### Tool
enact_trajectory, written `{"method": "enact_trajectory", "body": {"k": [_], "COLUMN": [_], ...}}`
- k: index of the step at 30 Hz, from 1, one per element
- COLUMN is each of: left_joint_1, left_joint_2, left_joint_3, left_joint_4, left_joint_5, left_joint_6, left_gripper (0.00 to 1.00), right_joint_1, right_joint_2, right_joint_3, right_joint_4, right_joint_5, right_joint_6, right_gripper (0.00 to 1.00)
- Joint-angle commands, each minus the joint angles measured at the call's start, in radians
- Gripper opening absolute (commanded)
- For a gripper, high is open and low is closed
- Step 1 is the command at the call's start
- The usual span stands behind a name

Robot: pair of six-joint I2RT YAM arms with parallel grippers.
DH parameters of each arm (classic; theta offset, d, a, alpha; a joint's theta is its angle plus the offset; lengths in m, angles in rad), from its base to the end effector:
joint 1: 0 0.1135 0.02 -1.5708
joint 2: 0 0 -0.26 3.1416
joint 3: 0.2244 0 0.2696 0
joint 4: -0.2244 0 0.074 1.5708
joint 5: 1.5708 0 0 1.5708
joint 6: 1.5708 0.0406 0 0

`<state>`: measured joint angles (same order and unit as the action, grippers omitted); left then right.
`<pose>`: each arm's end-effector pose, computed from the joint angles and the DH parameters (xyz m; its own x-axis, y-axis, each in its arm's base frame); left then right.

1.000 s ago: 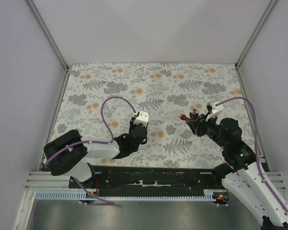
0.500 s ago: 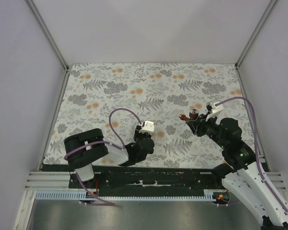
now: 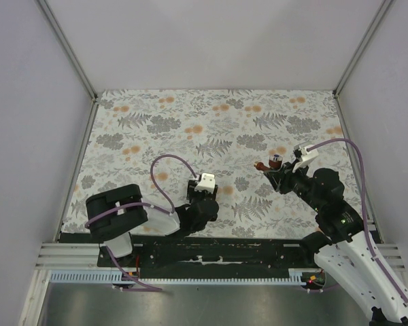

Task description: Install the water faucets

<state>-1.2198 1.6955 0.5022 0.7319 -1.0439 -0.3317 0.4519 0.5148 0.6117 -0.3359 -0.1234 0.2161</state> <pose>0.1325 -0.2598 0.1072 -0.2118 0.1023 -0.9719 0.1450 0.9868 0.0722 0.1422 0.0746 0.2996 -0.3240 0.0793 -0.9427 -0.4827 0.8432 0.2368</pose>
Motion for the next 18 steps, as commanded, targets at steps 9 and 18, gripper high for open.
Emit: {"method": "enact_trajectory", "body": {"k": [9,18], "left_joint_1": [-0.004,0.101], "left_joint_2": [-0.223,-0.273], "left_joint_3": [0.249,0.64], "left_joint_4": [-0.607,-1.305], "left_joint_5": [-0.005,0.252], "left_joint_6": [-0.158,-0.176], "left_gripper": [0.84,1.0], "right_joint_1": [0.001,0.001], "right_joint_2": [-0.025,-0.01], "right_joint_3": [0.026,0.077], "right_joint_4": [0.008,-0.031], "right_joint_5": [0.007,0.008], "right_joint_6": [-0.007,-0.017], "right_gripper": [0.0,0.0]}}
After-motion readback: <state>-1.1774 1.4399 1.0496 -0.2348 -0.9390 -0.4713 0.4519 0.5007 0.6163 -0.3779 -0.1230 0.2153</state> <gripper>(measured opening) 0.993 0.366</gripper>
